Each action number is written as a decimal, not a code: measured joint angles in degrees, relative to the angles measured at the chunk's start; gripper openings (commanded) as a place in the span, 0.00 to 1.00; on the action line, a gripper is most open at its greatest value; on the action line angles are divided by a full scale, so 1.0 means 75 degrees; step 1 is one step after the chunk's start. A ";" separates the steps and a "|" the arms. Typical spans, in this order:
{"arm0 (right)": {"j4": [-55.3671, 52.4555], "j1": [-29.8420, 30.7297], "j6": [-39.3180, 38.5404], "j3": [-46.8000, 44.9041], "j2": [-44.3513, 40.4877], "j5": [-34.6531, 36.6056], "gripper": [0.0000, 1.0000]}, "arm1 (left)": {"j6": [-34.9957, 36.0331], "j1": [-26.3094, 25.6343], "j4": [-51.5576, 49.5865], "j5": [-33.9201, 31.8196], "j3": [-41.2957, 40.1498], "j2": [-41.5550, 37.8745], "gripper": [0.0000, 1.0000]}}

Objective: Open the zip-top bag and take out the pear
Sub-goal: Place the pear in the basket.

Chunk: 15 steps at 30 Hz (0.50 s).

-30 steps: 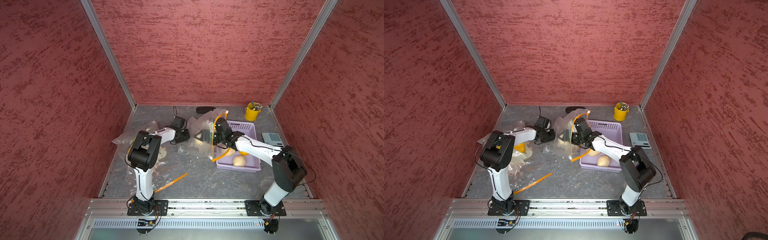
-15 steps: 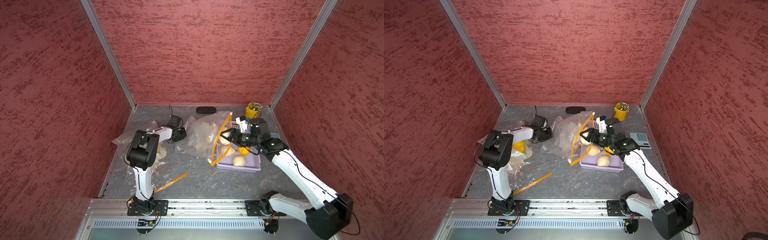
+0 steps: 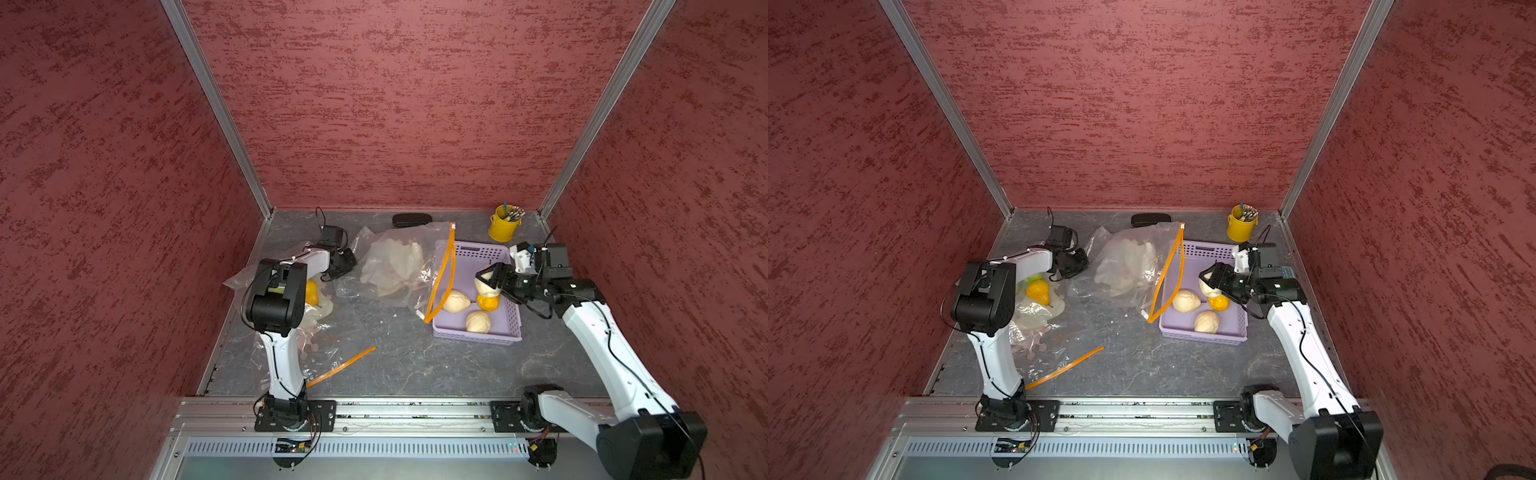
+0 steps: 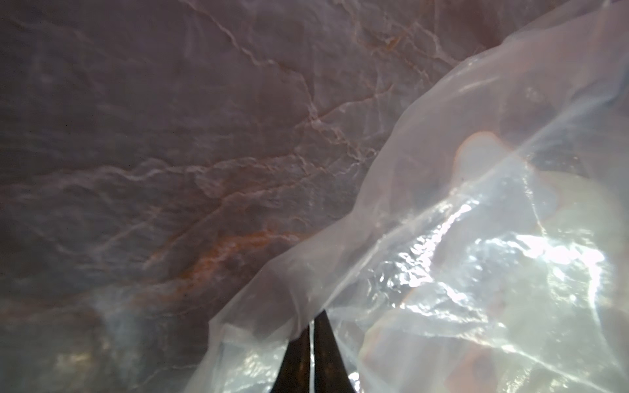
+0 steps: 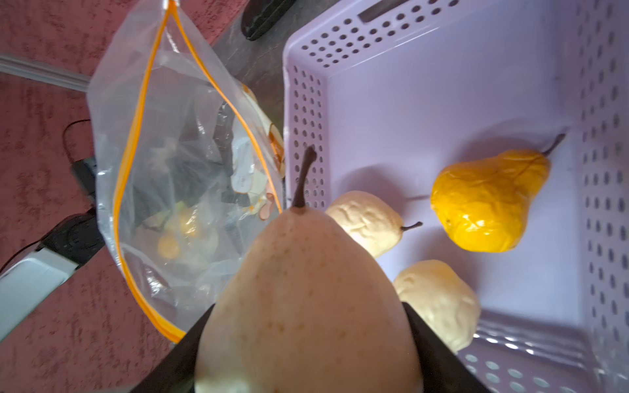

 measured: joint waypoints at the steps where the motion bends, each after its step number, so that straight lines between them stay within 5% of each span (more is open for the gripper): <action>1: 0.0032 -0.0026 -0.0041 -0.0003 0.0210 0.0125 0.66 | 0.0006 -0.0023 -0.0012 -0.0017 0.0058 0.0000 0.09; 4: 0.0245 -0.0041 -0.0099 -0.0023 0.0848 0.0396 0.72 | -0.0023 -0.0087 0.0035 0.0015 0.0157 -0.0035 0.21; 8: 0.0606 -0.0044 -0.0146 -0.0023 0.1376 0.0434 0.90 | -0.0090 -0.0175 0.0149 0.0224 0.0032 -0.0504 0.61; 15: 0.0647 -0.0047 -0.0490 0.0216 0.1026 0.0437 0.99 | -0.0216 -0.0472 0.0393 0.0493 -0.0003 -0.2812 0.78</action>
